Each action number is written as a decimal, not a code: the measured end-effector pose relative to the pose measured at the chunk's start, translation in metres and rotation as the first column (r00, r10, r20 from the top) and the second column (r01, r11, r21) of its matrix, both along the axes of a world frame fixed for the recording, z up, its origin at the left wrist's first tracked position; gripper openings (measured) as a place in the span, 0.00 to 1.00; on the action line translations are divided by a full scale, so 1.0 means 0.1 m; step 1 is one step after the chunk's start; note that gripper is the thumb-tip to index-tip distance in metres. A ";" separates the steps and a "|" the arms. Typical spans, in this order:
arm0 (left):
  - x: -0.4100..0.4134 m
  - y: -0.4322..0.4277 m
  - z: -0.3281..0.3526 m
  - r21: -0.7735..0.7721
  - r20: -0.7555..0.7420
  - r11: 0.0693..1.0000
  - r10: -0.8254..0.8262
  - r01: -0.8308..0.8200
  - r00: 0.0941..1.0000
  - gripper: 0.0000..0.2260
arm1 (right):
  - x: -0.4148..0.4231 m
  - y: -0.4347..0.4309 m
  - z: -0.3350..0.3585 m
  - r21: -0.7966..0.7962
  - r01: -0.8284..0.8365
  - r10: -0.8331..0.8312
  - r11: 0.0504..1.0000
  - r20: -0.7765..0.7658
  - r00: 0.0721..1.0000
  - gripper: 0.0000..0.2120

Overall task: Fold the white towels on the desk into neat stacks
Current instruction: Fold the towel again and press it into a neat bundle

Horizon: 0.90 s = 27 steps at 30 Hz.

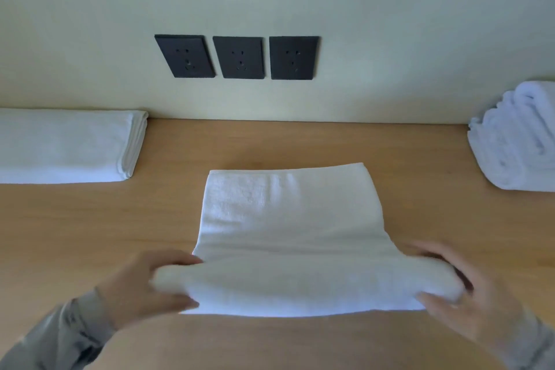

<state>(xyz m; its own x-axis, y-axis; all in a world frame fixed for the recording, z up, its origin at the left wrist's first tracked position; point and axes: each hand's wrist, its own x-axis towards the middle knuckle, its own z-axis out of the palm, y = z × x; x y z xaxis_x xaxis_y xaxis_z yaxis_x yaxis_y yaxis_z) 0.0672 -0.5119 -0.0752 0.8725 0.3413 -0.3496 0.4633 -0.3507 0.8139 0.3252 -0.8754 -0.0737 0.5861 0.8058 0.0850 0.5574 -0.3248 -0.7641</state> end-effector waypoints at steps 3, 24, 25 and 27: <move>0.35 0.20 0.03 -0.091 0.090 0.962 0.264 -0.256 0.960 0.19 | 0.27 0.34 0.02 0.139 0.248 -0.196 0.959 -0.310 0.930 0.23; 1.50 0.64 -1.14 0.326 -0.064 0.691 0.697 -0.645 0.714 0.24 | 1.24 1.77 -1.00 -0.484 0.551 -0.651 0.679 -0.052 0.757 0.27; 1.51 0.65 -1.15 0.333 -0.075 0.694 0.694 -0.638 0.716 0.24 | 1.25 1.79 -1.02 -0.500 0.562 -0.657 0.659 -0.017 0.754 0.27; 1.53 0.63 -1.12 0.347 -0.100 0.701 0.689 -0.624 0.718 0.24 | 1.24 1.82 -1.04 -0.525 0.576 -0.659 0.627 0.038 0.751 0.26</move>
